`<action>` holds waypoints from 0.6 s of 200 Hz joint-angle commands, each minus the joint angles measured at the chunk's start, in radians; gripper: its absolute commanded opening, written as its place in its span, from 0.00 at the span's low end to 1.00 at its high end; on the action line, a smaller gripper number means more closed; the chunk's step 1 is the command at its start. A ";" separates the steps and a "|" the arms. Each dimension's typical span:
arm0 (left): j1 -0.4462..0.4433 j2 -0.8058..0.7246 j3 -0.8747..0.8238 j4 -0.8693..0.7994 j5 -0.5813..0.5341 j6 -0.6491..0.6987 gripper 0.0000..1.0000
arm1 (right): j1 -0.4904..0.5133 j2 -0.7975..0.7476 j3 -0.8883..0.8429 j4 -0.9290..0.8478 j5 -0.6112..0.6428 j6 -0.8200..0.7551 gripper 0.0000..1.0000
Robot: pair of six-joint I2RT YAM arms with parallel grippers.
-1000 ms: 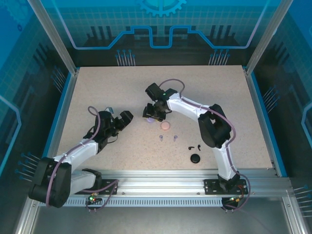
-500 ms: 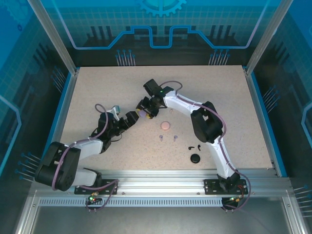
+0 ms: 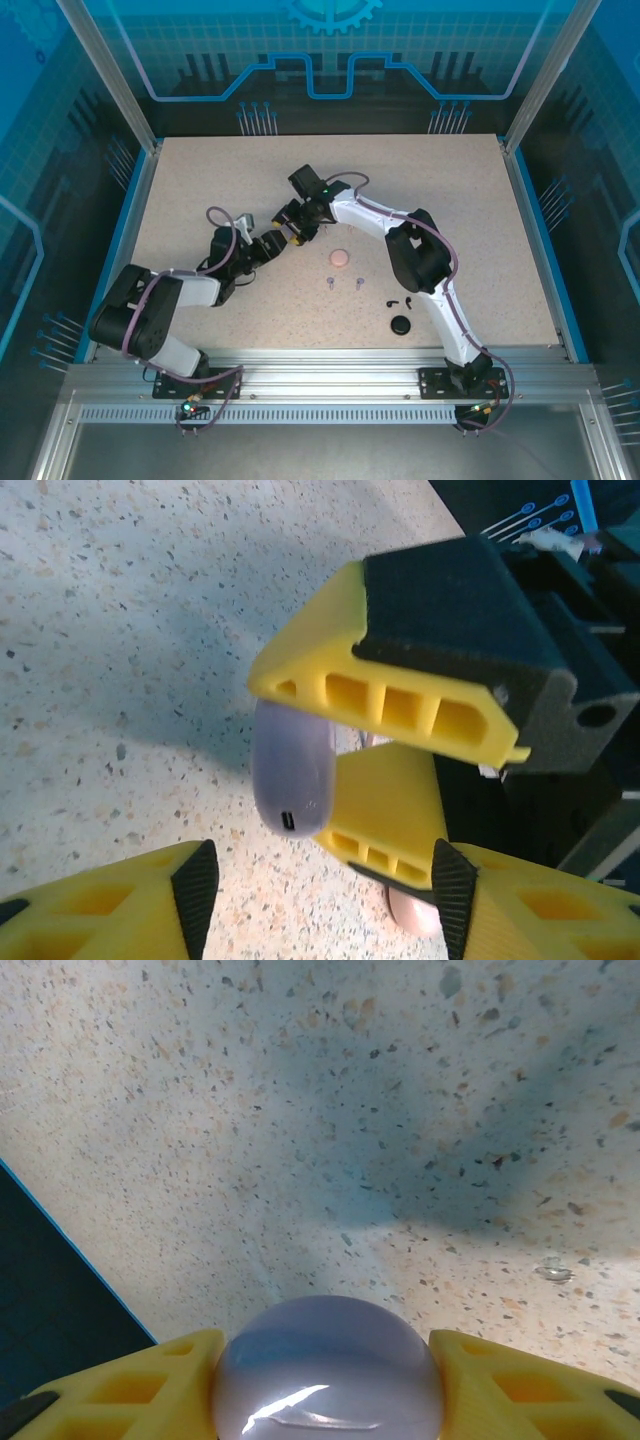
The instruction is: Insert wireless bluetooth earbuds into charging case
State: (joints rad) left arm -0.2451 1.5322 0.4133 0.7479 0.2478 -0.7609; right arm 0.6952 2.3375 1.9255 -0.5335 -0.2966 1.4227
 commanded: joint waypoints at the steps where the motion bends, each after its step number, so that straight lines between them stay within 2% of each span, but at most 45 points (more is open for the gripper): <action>1: -0.007 0.033 0.035 0.057 -0.004 0.012 0.58 | 0.009 -0.046 -0.028 0.013 -0.014 0.020 0.52; 68: -0.017 0.097 0.077 0.072 0.004 0.009 0.47 | 0.010 -0.057 -0.064 0.048 -0.025 0.031 0.52; 120: -0.023 0.132 0.074 0.087 -0.003 0.003 0.48 | 0.009 -0.070 -0.071 0.069 -0.029 0.039 0.52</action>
State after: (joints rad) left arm -0.2539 1.6474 0.4633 0.7876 0.2478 -0.7601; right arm 0.6933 2.3302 1.8637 -0.4896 -0.2966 1.4448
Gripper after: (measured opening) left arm 0.475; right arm 0.523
